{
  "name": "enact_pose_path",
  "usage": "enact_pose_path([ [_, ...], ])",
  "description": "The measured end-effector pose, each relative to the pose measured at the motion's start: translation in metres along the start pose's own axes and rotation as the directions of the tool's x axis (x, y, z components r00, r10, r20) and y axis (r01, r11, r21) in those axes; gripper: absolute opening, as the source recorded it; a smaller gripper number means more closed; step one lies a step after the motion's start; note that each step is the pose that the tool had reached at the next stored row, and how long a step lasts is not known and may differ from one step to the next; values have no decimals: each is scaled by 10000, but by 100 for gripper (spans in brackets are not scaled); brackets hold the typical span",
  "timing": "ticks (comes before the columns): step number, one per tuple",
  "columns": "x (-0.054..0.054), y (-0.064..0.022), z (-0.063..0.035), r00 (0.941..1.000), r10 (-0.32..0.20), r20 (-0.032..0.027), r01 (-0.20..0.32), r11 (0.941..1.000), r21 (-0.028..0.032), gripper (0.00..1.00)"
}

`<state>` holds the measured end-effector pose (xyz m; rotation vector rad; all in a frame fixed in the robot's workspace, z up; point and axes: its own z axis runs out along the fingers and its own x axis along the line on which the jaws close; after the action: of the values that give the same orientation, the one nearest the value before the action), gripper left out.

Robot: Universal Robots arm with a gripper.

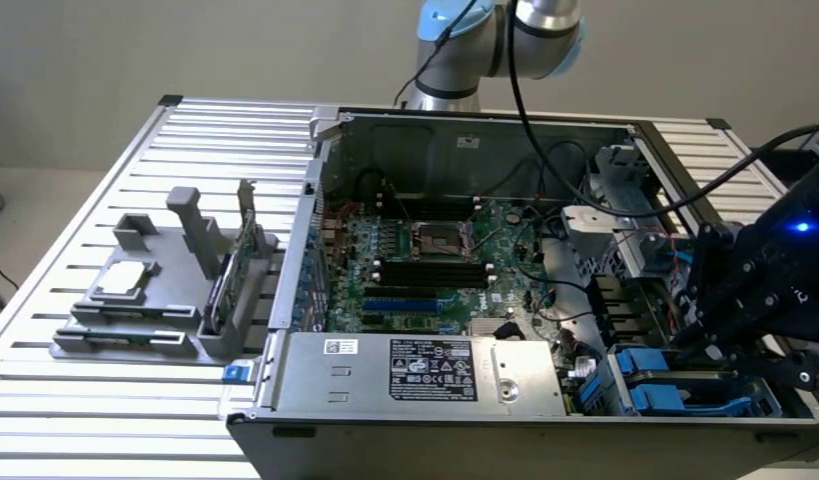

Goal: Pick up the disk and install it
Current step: 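Insert the second disk wire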

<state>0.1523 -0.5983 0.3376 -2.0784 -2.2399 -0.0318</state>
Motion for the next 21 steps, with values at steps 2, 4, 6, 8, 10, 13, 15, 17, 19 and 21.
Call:
enact_pose_path([
  [2, -4, 4, 3, 10000, -1, -14, 1, 10000, -1, 16],
  [4, -9, 7, 8, 10000, -1, -34, 1, 10000, -2, 16],
  [6, -13, 11, 13, 10000, -2, -52, 2, 10000, -3, 16],
  [8, -17, 14, 18, 10000, -3, -67, 3, 10000, -4, 16],
  [10, -21, 18, 24, 10000, -4, -82, 4, 10000, -6, 16],
  [13, -26, 21, 31, 10000, -3, -96, 3, 10000, -7, 16],
  [15, -29, 22, 33, 9999, -5, -108, 5, 10000, -8, 16],
  [17, -33, 23, 33, 9999, -5, -115, 5, 10000, -9, 16],
  [19, -39, 25, 32, 9999, -8, -125, 8, 10000, -15, 16],
  [21, -44, 27, 28, 9999, -13, -150, 13, 10000, -13, 24],
])
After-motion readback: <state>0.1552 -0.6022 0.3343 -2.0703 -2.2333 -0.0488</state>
